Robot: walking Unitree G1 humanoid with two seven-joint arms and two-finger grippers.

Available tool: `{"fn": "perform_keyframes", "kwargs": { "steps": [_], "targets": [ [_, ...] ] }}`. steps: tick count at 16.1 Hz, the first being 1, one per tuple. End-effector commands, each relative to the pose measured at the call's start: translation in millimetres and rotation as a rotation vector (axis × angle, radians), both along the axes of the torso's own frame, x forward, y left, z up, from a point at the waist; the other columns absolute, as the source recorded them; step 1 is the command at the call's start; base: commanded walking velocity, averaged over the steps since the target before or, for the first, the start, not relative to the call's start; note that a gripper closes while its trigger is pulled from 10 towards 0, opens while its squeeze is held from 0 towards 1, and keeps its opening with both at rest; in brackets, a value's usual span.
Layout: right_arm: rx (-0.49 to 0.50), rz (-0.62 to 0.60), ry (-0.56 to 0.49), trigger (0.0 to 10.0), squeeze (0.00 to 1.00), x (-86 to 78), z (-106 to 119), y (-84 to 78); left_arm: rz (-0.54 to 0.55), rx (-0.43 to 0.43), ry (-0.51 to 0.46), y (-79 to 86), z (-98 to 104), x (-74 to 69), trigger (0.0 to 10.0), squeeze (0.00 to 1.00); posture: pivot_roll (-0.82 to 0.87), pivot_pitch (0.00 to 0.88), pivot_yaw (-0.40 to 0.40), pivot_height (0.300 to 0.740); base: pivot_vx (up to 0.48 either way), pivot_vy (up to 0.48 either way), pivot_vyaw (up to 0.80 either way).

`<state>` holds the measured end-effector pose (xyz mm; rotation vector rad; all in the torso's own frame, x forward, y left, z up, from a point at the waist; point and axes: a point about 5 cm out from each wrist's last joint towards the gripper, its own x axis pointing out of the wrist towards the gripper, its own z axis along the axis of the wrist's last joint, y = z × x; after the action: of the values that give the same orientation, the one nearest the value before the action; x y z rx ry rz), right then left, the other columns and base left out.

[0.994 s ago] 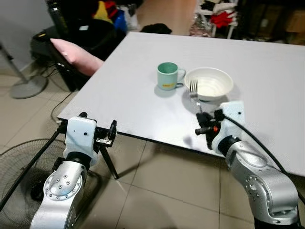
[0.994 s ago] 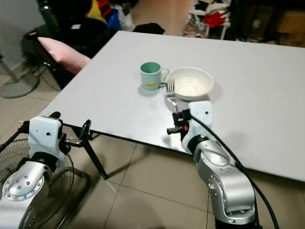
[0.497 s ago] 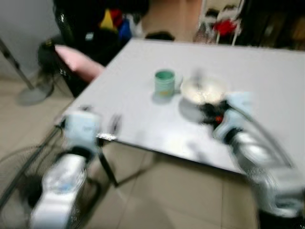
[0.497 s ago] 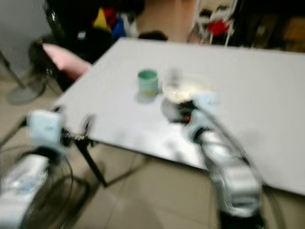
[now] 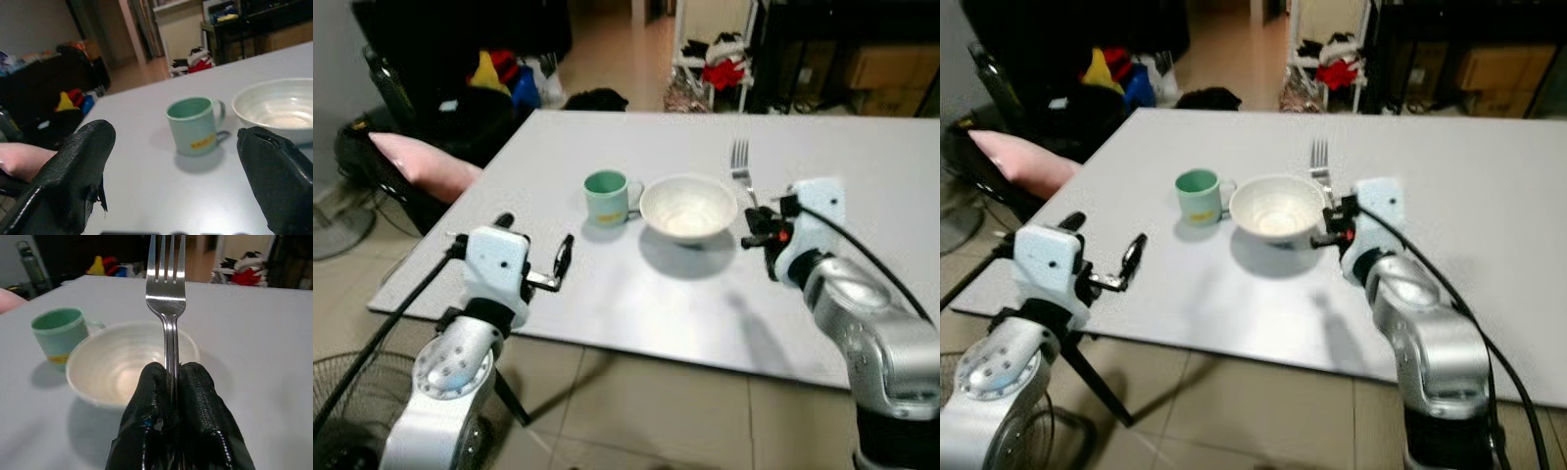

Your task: Setting the table

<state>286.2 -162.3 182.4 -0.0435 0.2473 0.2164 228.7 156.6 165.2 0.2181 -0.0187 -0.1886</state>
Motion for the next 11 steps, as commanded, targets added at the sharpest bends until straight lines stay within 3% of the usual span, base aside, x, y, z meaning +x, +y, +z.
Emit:
{"fn": "perform_keyframes", "kwargs": {
  "steps": [1, 6, 8, 11],
  "targets": [
    [-0.003, 0.066, 0.003, 10.0, 0.00, 5.4, 6.0, 10.9, 0.004, 0.018, 0.006, 5.7, 0.3, 0.2, 10.0, 0.00, -0.06, 0.000, 0.062, 0.740, 0.304, 0.000, 0.00],
    [-0.092, 0.196, 0.090, 10.0, 0.00, 36.7, 18.4, 5.2, -0.174, 0.043, 0.057, -11.2, -0.8, -0.9, 10.0, 0.00, -0.06, 0.000, 0.066, 0.740, 0.054, 0.000, 0.00],
    [-0.083, 0.253, 0.146, 10.0, 0.00, 55.1, 27.9, 3.5, -0.253, 0.039, 0.066, -19.3, 2.3, -2.0, 10.0, 0.00, -0.05, 0.000, 0.061, 0.740, 0.000, 0.000, 0.00],
    [-0.143, 0.328, 0.218, 10.0, 0.00, 70.6, 27.4, -3.9, -0.379, 0.065, 0.102, -30.5, 1.1, -5.6, 10.0, 0.00, -0.05, 0.003, 0.060, 0.740, 0.000, 0.000, 0.00]
  ]
}}
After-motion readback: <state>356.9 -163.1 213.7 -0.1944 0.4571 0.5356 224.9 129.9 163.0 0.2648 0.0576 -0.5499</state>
